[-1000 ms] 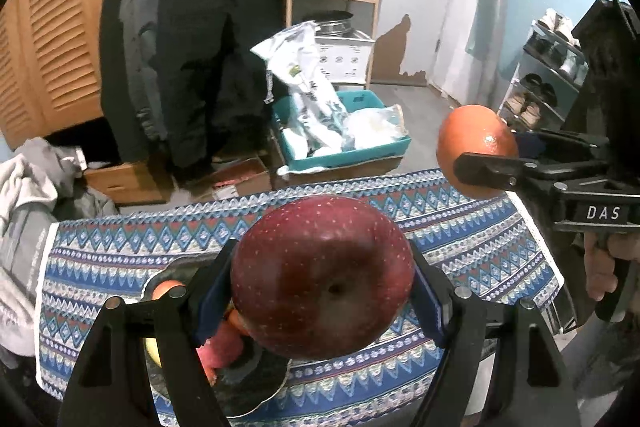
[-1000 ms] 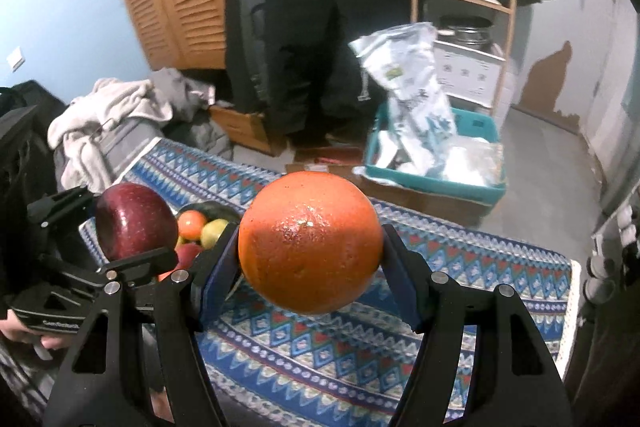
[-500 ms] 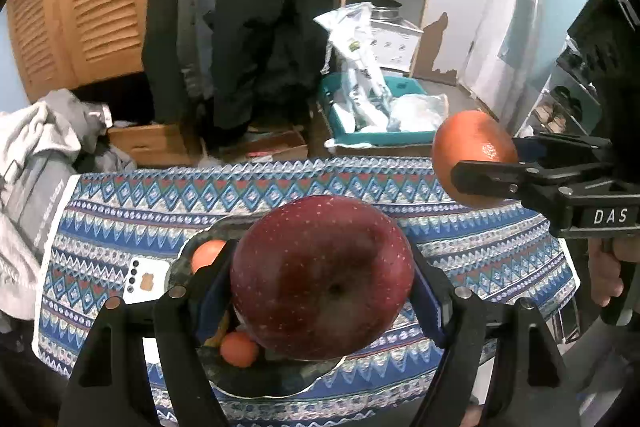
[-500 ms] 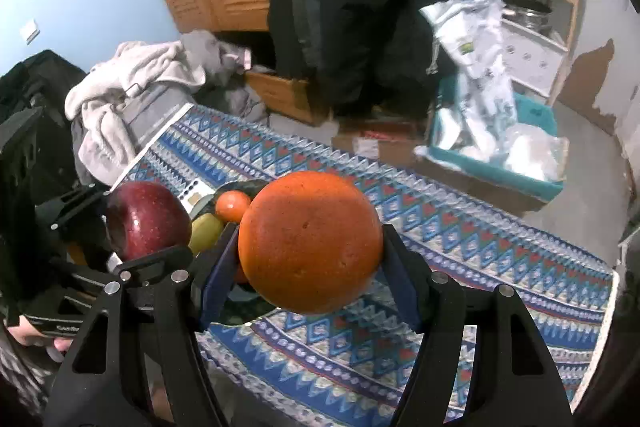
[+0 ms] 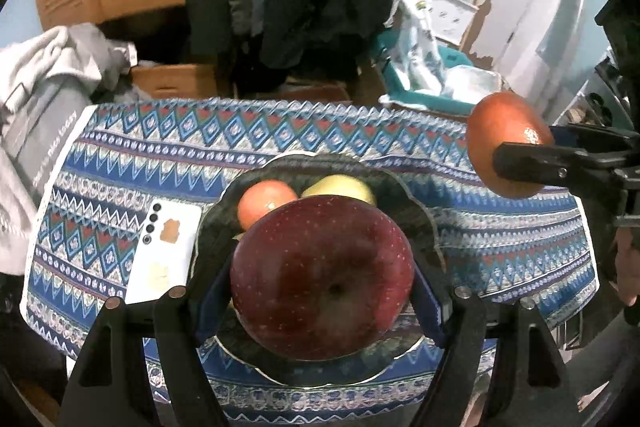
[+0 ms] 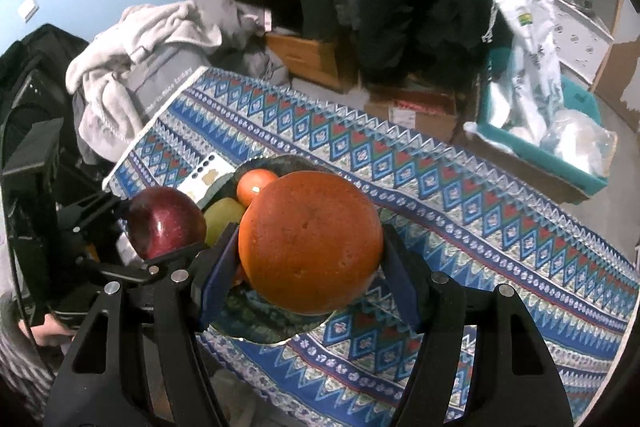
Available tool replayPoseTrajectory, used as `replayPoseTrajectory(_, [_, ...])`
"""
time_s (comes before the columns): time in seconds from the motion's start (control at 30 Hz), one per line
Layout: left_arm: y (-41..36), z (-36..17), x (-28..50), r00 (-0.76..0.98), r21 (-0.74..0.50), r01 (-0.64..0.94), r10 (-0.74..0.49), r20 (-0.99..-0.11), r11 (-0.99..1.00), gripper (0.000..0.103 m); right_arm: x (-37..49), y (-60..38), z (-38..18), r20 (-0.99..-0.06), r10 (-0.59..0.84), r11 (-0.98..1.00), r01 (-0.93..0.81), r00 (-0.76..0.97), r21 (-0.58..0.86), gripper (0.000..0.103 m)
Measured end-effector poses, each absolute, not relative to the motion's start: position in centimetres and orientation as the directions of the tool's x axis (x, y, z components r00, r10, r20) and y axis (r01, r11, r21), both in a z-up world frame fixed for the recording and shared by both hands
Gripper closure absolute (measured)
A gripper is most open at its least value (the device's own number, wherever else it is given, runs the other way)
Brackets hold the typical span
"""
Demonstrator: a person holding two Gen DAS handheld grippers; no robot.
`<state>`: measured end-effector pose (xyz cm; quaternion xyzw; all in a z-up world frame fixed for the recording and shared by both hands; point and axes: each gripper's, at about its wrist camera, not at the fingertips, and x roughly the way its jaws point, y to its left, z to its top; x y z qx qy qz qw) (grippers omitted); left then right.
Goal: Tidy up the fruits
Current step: 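Carry the apple with the left gripper while the right carries the orange to the bowl, then lower the apple and orange into the glass bowl and open both grippers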
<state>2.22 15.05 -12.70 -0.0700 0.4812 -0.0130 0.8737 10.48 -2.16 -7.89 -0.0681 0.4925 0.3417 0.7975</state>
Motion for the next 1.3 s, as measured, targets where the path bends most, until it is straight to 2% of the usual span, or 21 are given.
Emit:
replayPoseTrajectory(0.23, [16.2, -15.0, 2.4, 0.493, -0.165, -0.076, -0.107, -0.864, 0.983, 0.024, 10.3, -0.4, -10.6, -0.861, 0.457, 0.745, -0.625, 0.223, 0.233, 0.035])
replayPoseTrajectory(0.53, [15.7, -17.3, 1.6, 0.435, -0.147, -0.097, -0.091, -0.896, 0.984, 0.024, 9.6, 1.2, -14.7, -0.902, 0.407, 0.728, -0.646, 0.141, 0.227, 0.034])
replayPoseTrajectory(0.97, [15.5, -20.7, 1.8, 0.314, -0.156, -0.128, -0.109, -0.943, 0.979, 0.023, 9.8, 1.0, -17.8, -0.915, 0.400, 0.743, -0.601, 0.046, 0.295, 0.034])
replayPoseTrajectory(1.3, [15.4, -18.8, 1.5, 0.367, -0.128, -0.124, -0.074, -0.927, 0.984, 0.022, 10.4, 0.7, -19.1, -0.916, 0.402, 0.760, -0.564, 0.015, 0.324, 0.033])
